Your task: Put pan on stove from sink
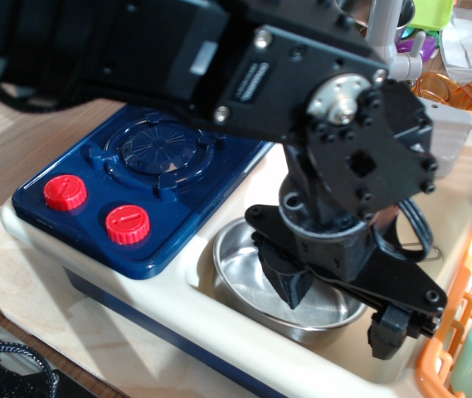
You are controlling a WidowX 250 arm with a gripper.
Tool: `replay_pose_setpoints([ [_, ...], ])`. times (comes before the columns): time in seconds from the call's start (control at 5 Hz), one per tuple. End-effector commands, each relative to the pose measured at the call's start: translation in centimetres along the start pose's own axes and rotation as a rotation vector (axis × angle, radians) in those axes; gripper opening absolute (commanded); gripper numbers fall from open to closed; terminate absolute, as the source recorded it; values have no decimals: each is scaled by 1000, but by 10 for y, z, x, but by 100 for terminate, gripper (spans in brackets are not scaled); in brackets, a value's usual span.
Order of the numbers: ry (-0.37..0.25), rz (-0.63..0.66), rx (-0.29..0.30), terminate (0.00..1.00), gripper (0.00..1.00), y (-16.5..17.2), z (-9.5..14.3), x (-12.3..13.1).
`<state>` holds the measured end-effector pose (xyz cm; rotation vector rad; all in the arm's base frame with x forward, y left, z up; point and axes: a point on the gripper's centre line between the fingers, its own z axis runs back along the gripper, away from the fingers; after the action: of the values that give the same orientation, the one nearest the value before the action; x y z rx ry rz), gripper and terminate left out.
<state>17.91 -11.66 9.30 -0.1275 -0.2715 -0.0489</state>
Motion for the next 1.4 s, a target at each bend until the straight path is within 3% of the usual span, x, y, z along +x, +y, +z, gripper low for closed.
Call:
replay_pose_setpoints([
  [0.0,-22,11,19,0,0,1,-2,7],
  [0.4,1,16,29,0,0,-1,0,14],
  [1.0,97,32,184,0,0,-5,46,28],
  [1.2,65,-1,278,0,0,-4,67,24],
])
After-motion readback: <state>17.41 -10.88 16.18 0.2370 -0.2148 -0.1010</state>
